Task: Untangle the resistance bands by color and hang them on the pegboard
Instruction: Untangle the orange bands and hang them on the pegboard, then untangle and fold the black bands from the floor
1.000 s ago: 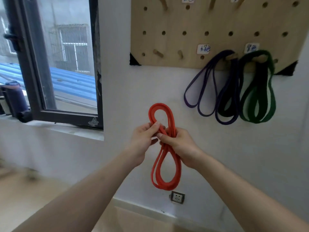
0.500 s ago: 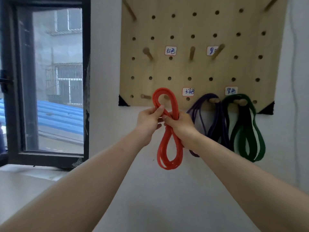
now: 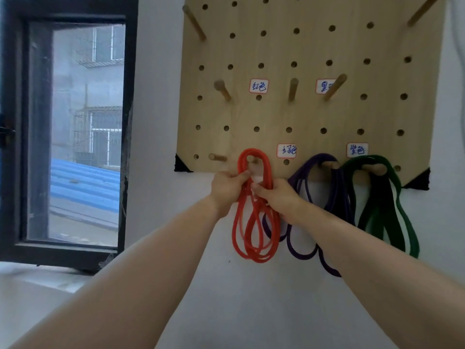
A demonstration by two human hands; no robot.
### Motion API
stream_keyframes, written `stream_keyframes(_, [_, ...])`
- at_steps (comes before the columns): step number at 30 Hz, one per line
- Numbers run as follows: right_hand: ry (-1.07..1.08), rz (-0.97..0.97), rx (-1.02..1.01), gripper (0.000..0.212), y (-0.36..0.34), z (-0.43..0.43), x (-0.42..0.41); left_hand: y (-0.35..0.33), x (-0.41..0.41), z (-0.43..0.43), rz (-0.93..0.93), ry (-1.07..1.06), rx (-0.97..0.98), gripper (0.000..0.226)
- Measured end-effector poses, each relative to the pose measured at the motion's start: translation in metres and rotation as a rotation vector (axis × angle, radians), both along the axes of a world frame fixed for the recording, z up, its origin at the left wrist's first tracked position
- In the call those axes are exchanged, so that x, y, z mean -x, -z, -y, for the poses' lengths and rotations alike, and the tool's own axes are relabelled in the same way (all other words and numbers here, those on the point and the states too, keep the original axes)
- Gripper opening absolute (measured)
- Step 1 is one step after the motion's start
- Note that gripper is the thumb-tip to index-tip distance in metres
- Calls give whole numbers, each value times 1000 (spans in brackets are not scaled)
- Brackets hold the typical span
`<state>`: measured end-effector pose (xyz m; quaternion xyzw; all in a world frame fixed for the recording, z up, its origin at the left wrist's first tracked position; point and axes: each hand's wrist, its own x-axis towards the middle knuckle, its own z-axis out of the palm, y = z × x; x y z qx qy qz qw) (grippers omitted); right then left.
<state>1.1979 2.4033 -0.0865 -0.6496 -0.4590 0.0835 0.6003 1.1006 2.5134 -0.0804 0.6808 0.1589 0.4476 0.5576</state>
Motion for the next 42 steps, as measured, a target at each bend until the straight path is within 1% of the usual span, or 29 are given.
stream_keyframes(4, [49, 1, 35, 19, 4, 3, -6, 2, -2, -7, -4, -44, -24, 37])
stream_keyframes(7, [111, 10, 89, 25, -2, -2, -8, -3, -3, -8, -34, -77, -25, 28])
stream_keyframes(10, [140, -32, 139, 31, -9, -9, -6, -4, -4, -9, -61, -117, -14, 28])
stream_keyframes(12, [136, -49, 169, 28, -8, -10, -3, 0, -2, -10, -78, -112, -27, 30])
stream_keyframes(14, [142, -26, 181, 22, -5, -6, -1, 7, 1, -12, -102, -85, -59, 28])
stream_keyframes(16, [152, 18, 167, 15, 2, 5, 4, 15, 9, -12, -128, -113, -106, 26])
stream_keyframes(18, [174, 136, 138, 15, 11, 22, 15, 24, 21, -9, -144, -186, -131, 34])
stream_keyframes(20, [235, 266, 118, 5, 24, 41, 29, 34, 39, -2, -154, -241, -170, 44])
stream_keyframes(21, [262, 317, 115, 14, 30, 50, 36, 40, 48, 3, -168, -251, -201, 46])
stream_keyframes(23, [254, 359, 98, 26, 42, 70, 50, 50, 68, 12, -209, -205, -233, 42])
stream_keyframes(26, [245, 421, 115, 41, 61, 95, 66, 68, 102, 27, -316, -82, -261, 26])
stream_keyframes(28, [254, 470, 127, 41, 76, 108, 74, 83, 127, 35, -339, -38, -304, 17])
stream_keyframes(31, [182, 458, 140, 29, 106, 122, 89, 113, 162, 49, -414, 68, -365, 11])
stream_keyframes(34, [43, 444, 247, 17, 147, 136, 103, 160, 193, 58, -589, 180, -426, 8])
stream_keyframes(37, [-69, 492, 408, 9, 189, 145, 110, 211, 220, 63, -724, 279, -414, 10])
stream_keyframes(40, [-167, 574, 616, 11, 236, 144, 118, 269, 241, 68, -888, 311, -406, 13])
stream_keyframes(42, [-253, 639, 805, 17, 273, 138, 122, 310, 250, 69, -1032, 361, -469, 15])
